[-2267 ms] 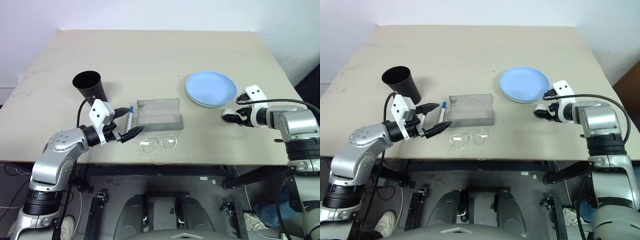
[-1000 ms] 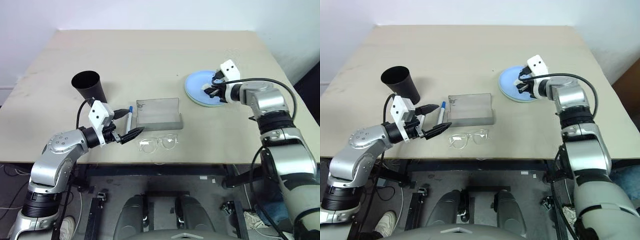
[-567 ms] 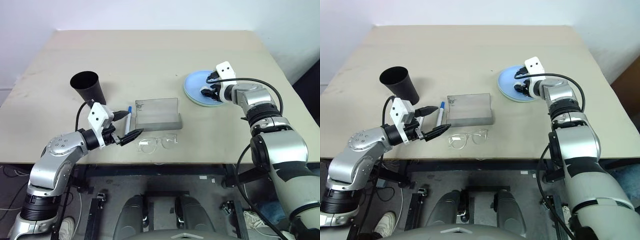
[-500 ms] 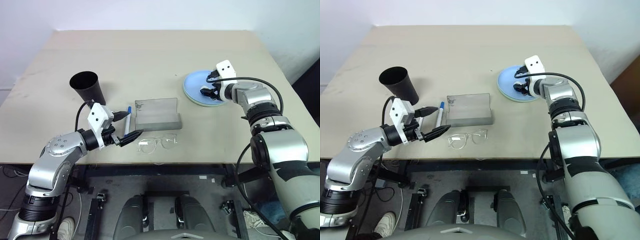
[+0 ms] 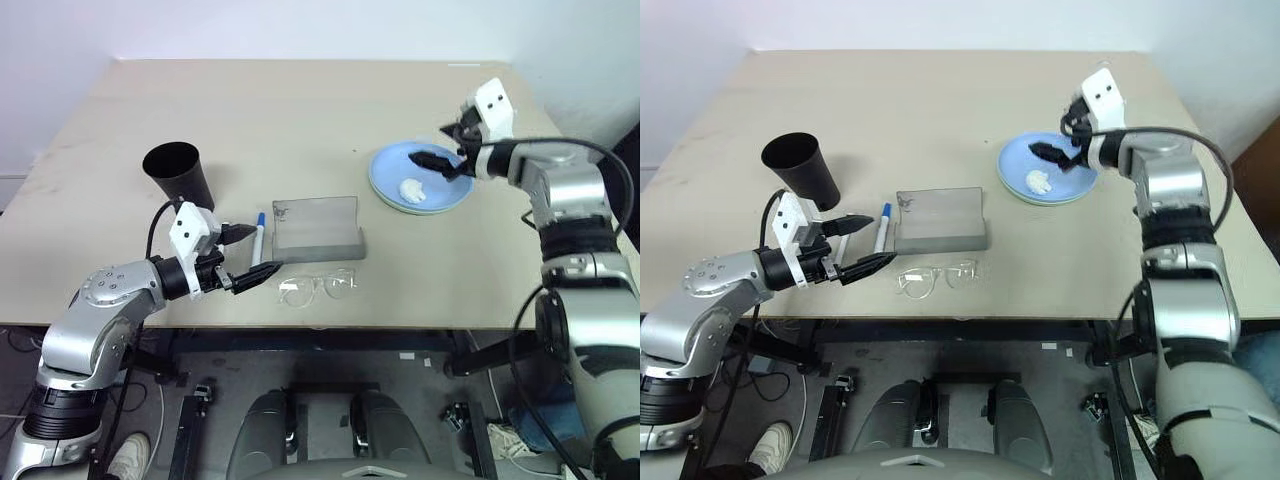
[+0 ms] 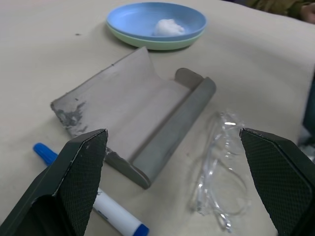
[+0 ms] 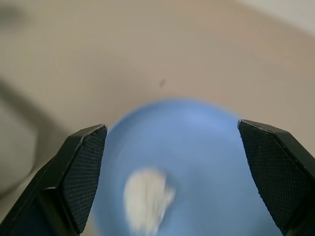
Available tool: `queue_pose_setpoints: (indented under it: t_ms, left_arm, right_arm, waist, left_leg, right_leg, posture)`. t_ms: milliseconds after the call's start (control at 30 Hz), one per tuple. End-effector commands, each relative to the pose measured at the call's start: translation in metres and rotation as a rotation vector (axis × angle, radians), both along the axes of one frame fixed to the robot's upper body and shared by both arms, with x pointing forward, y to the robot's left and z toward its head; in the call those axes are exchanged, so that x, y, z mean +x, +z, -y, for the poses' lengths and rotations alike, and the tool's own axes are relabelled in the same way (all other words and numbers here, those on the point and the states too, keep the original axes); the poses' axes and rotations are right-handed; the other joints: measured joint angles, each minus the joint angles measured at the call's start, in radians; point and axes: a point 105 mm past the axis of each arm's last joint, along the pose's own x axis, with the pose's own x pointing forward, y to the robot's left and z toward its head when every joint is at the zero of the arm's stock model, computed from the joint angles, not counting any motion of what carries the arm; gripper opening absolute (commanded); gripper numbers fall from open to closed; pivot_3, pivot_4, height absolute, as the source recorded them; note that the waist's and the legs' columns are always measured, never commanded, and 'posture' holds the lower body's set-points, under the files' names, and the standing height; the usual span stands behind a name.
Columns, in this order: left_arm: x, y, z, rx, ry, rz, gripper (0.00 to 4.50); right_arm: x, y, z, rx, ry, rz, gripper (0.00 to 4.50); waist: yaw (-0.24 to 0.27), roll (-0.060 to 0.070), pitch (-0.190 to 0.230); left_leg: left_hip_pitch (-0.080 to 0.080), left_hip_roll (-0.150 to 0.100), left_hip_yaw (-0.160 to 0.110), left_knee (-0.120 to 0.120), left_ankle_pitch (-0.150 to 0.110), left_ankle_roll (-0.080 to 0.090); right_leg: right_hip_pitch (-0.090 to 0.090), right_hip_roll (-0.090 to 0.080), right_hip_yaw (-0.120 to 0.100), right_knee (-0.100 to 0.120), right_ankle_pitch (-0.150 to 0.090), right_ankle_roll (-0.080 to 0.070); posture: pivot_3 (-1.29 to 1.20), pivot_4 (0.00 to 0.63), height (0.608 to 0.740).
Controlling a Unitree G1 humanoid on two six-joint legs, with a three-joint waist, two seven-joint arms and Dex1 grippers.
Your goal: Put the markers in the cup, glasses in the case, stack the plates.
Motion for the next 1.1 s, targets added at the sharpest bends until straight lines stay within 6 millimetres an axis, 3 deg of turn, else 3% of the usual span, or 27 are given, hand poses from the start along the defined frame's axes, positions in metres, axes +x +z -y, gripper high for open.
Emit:
queue_pose_setpoints:
  t_ms: [33, 167, 267, 433, 700, 1100]
  left_arm:
    - [-0.002, 0.018, -0.005, -0.013, -0.01, 0.049, 4.5]
    - [-0.005, 0.023, -0.008, -0.002, -0.017, 0.057, 4.5]
    - [-0.007, 0.028, -0.015, 0.015, -0.006, 0.069, 4.5]
    - [-0.009, 0.025, -0.027, 0.065, 0.011, 0.063, 4.5]
    - [-0.01, 0.024, -0.03, 0.094, -0.031, 0.062, 4.5]
    - [-0.018, 0.012, -0.028, 0.155, -0.105, 0.053, 4.5]
  right_arm:
    - [-0.027, 0.028, -0.006, 0.015, 0.096, 0.062, 4.48]
    - [-0.066, 0.027, -0.025, -0.032, 0.288, 0.021, 4.48]
    - [-0.094, 0.027, -0.051, -0.062, 0.451, -0.029, 4.48]
    - [-0.112, 0.016, -0.086, -0.149, 0.609, -0.07, 4.48]
    - [-0.112, -0.015, -0.141, -0.277, 0.762, -0.107, 4.48]
    - [-0.105, -0.034, -0.176, -0.287, 0.786, -0.128, 4.48]
  waist:
    - [0.0, 0.0, 0.0]
    - [-0.002, 0.0, 0.0]
    - [-0.005, 0.0, 0.0]
    - [-0.004, 0.0, 0.0]
    - [-0.005, 0.0, 0.0]
    - [-0.009, 0.0, 0.0]
  left_leg:
    - [0.0, 0.0, 0.0, 0.0, 0.0, 0.0]
    - [0.0, 0.0, 0.0, 0.0, 0.0, 0.0]
    - [0.001, 0.001, 0.0, 0.0, 0.0, 0.0]
    - [0.002, 0.001, 0.0, 0.0, 0.0, 0.0]
    - [0.001, 0.001, 0.0, 0.0, 0.0, -0.001]
    - [-0.002, 0.0, 0.0, -0.004, -0.002, -0.004]
  right_leg:
    - [0.0, 0.0, 0.0, 0.0, 0.0, 0.0]
    - [0.0, 0.0, 0.0, 0.0, 0.0, 0.0]
    - [0.0, 0.0, 0.0, 0.0, 0.0, 0.0]
    - [0.001, 0.0, 0.0, 0.0, -0.001, -0.003]
    - [0.0, -0.003, 0.001, -0.001, -0.001, -0.007]
    - [-0.003, -0.005, 0.0, -0.005, 0.001, -0.012]
  posture:
    - [0.0, 0.15, 0.74]
    - [0.0, 0.15, 0.74]
    - [0.0, 0.15, 0.74]
    - [0.0, 0.15, 0.74]
    - [0.0, 0.15, 0.74]
    - [0.0, 0.15, 0.74]
